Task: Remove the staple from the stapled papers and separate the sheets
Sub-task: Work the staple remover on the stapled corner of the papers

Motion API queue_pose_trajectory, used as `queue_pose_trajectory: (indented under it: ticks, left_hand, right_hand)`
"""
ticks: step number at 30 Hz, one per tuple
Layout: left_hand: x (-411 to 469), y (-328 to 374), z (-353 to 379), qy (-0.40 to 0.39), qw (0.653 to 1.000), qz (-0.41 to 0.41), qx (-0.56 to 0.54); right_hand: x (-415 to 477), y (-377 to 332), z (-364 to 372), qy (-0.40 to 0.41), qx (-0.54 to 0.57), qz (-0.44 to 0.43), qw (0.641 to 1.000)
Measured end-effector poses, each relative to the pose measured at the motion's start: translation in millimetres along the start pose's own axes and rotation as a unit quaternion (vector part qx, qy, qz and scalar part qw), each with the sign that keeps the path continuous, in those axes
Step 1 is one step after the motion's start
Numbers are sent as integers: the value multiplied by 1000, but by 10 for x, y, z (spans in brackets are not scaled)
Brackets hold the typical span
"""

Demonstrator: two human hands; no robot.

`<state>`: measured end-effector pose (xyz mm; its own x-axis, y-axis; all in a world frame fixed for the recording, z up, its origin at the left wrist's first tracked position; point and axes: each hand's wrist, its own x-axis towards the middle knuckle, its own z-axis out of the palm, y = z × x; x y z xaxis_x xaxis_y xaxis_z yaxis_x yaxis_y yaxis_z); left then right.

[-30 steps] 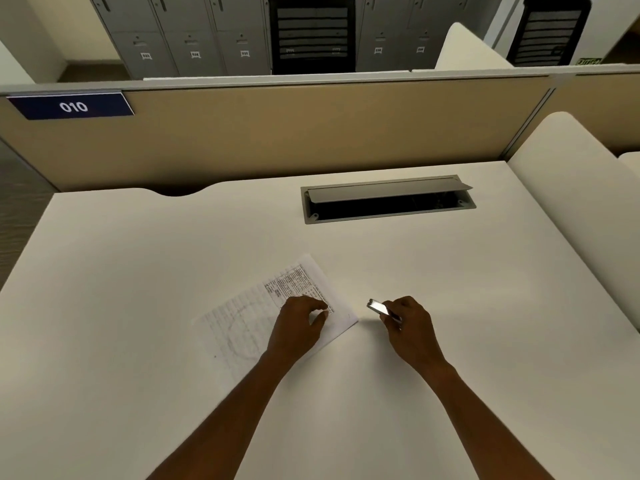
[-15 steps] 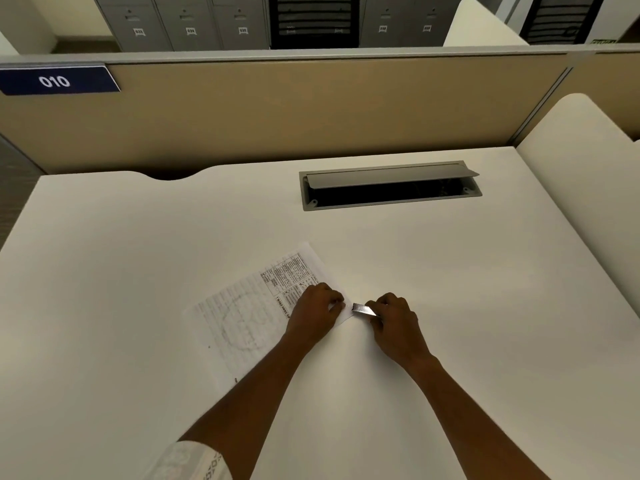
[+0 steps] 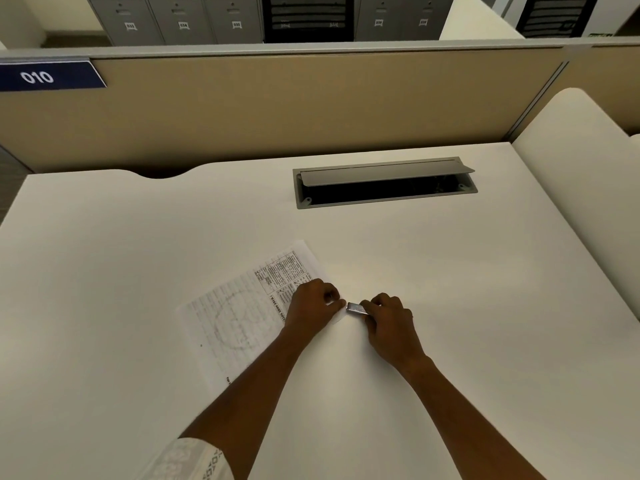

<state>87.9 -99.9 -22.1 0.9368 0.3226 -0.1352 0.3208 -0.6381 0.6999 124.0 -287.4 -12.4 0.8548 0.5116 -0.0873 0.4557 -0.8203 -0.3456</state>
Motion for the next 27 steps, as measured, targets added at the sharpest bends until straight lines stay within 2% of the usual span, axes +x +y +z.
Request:
queue_pose_trajectory:
  ticks: [13,19,22,27]
  left_hand:
    - [-38,-90,-55,-32,998,49,28]
    - [-93,-222,-154,-2,986,144,82]
    - [-124,-282,-132,-37,976,172,127]
    - [-137,-333,-71,-95,977,138,132]
  right_hand:
    - [-34,23,24,-7,-2,-23,1000]
    - [6,15,0,-16,0,-38,999]
    - [25,5,7,-16,-1,-47,999]
    - [62,-25,13,-13,-14,-66,998]
